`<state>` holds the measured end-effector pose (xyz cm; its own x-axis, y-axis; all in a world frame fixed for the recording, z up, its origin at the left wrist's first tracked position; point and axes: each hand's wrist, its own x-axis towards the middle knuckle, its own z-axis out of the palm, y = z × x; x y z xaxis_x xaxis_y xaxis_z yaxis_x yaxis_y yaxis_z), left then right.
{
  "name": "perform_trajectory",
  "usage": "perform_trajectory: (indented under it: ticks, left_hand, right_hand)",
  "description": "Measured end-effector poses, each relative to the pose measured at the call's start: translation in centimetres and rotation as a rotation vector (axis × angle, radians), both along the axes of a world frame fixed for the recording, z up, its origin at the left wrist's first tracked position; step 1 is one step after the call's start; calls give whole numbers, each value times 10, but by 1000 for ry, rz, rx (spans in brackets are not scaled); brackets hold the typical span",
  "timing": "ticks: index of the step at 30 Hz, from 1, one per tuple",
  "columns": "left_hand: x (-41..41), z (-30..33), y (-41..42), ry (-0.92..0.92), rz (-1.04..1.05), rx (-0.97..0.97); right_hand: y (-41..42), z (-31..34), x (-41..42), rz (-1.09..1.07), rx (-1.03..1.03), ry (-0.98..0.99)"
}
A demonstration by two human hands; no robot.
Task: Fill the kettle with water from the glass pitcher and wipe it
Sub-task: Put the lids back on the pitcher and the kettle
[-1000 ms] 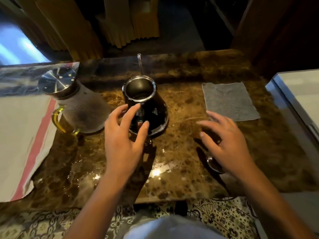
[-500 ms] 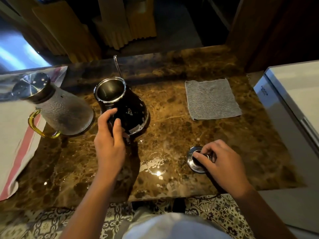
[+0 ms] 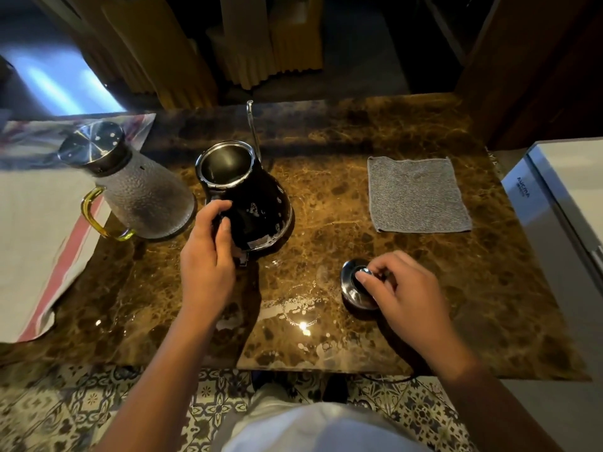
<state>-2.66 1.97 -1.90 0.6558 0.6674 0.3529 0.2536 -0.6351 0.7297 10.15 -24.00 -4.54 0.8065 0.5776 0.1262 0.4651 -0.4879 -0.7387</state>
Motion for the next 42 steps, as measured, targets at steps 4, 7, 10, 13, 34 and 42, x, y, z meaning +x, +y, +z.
perform_trajectory:
  ticks: [4,7,10,13,34,42]
  left_hand:
    - [-11,-3,11,-16,19,16]
    - [-16,-8,21,-33,22,22]
    - [-18,-9,27,-40,-9,36]
    - [-20,-9,33,-19,-54,60]
    - [-29,-14,61,-78,-214,-12]
    - [-27,-18,61,-82,-202,-6]
  right_hand:
    - [34,29,14,43,94,-85]
    - [64,58,19,75,192,-165]
    - [100,85,22,109,275,-231]
    - [140,105,24,127,311,-289]
    - [239,113,9,126,-7,-519]
    - [247,112,14,156,-85,-542]
